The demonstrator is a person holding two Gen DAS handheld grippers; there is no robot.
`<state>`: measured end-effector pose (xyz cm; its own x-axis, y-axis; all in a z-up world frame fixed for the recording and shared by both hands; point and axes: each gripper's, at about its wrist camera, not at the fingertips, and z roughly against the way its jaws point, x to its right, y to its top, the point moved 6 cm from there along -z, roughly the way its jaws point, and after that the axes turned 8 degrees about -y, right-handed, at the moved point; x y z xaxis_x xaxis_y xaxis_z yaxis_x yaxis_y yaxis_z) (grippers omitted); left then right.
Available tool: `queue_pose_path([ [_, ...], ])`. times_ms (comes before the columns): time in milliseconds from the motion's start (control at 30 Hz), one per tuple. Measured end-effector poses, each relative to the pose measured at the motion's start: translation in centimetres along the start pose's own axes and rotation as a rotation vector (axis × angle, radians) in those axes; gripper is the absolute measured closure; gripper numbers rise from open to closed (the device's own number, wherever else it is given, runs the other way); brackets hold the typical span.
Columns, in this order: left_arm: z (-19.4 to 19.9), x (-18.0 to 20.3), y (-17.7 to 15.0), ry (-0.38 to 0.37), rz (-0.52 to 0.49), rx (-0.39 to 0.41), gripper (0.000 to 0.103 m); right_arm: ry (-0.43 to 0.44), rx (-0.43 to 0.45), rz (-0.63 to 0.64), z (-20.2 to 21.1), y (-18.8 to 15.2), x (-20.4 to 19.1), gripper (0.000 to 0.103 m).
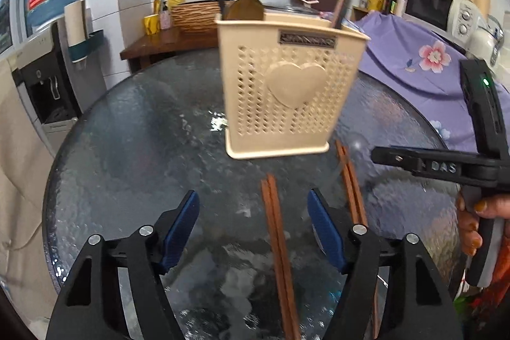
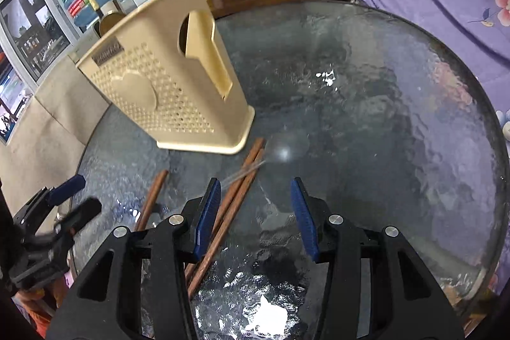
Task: Organize utensils
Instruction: 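Grasp a steel spoon with the right tool while the left tool moves over the wooden chopsticks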
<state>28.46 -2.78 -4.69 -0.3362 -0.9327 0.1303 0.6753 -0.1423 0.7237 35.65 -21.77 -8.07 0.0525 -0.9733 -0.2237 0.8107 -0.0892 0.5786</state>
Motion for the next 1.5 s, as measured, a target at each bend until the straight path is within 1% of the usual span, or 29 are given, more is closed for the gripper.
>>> queue_pose_path([
  [100, -0.4, 1.6, -1.0, -0.025, -0.034, -0.027, 0.037, -0.003, -0.022, -0.008, -0.8, -0.3, -0.2, 0.057],
  [167, -0.8, 2.1, -1.5, -0.023, -0.044, -0.039, 0.038, -0.002, -0.032, -0.019, -1.0, -0.4, -0.2, 0.057],
  [267, -1.2, 1.6, -2.2, 0.007, -0.044, -0.056, 0.046, 0.008, -0.039, -0.018, -1.0, -0.5, -0.6, 0.057],
  [300, -1.3, 1.3, -2.4, 0.01, -0.042, -0.067, 0.05, 0.014, -0.036, -0.003, -0.8, -0.6, -1.0, 0.057],
  [333, -1.4, 1.0, -2.6, 0.011, -0.04, -0.076, 0.052, 0.015, -0.029, 0.014, -0.5, -0.7, -1.4, 0.057],
  [433, -1.5, -0.2, -3.1, 0.034, -0.031, -0.097, 0.055, 0.021, 0.002, 0.122, 0.5, -1.8, -3.5, 0.057],
  [467, -1.5, -0.7, -3.3, 0.039, -0.027, -0.106, 0.057, 0.04, -0.004, 0.156, 0.6, -2.3, -4.3, 0.057],
  [500, -1.6, -1.0, -3.4, 0.039, -0.022, -0.114, 0.058, 0.076, -0.017, 0.198, 0.6, -3.0, -5.4, 0.057],
  [567, -1.6, -1.3, -3.7, 0.028, -0.015, -0.123, 0.059, 0.105, -0.026, 0.255, 0.7, -4.0, -6.8, 0.057],
  [600, -1.6, -1.3, -3.8, 0.026, -0.016, -0.125, 0.059, 0.104, -0.025, 0.287, 0.8, -4.4, -7.4, 0.057],
  [700, -1.4, -1.6, -4.1, 0.038, -0.018, -0.124, 0.059, 0.052, 0.002, 0.407, 0.9, -5.4, -9.4, 0.057],
  [833, -0.9, -2.5, -4.4, 0.045, 0.008, -0.118, 0.059, 0.057, -0.011, 0.462, 0.8, -6.3, -10.6, 0.057],
  [967, -0.5, -3.3, -4.2, 0.051, 0.021, -0.114, 0.059, -0.001, -0.015, 0.527, -0.2, -6.9, -11.5, 0.057],
  [1100, -0.4, -3.3, -4.3, 0.021, 0.026, -0.127, 0.059, -0.031, -0.047, 0.548, -1.0, -7.6, -11.8, 0.057],
  [1167, -0.6, -2.9, -4.5, -0.003, 0.022, -0.135, 0.059, -0.019, -0.046, 0.542, -1.1, -7.6, -11.9, 0.064],
  [1200, -0.6, -2.7, -4.6, -0.01, 0.02, -0.138, 0.059, -0.011, -0.051, 0.538, -1.1, -7.7, -11.9, 0.065],
  [1267, -1.1, -2.0, -4.9, -0.028, 0.002, -0.154, 0.059, -0.014, -0.05, 0.535, -1.5, -7.4, -11.9, 0.065],
  [1367, -1.6, -1.1, -5.3, -0.032, -0.03, -0.172, 0.059, -0.009, -0.043, 0.516, -1.3, -7.0, -11.2, 0.065],
  [1500, -1.9, -0.5, -5.5, -0.052, -0.032, -0.181, 0.059, -0.008, -0.012, 0.479, -0.3, -6.3, -10.5, 0.065],
])
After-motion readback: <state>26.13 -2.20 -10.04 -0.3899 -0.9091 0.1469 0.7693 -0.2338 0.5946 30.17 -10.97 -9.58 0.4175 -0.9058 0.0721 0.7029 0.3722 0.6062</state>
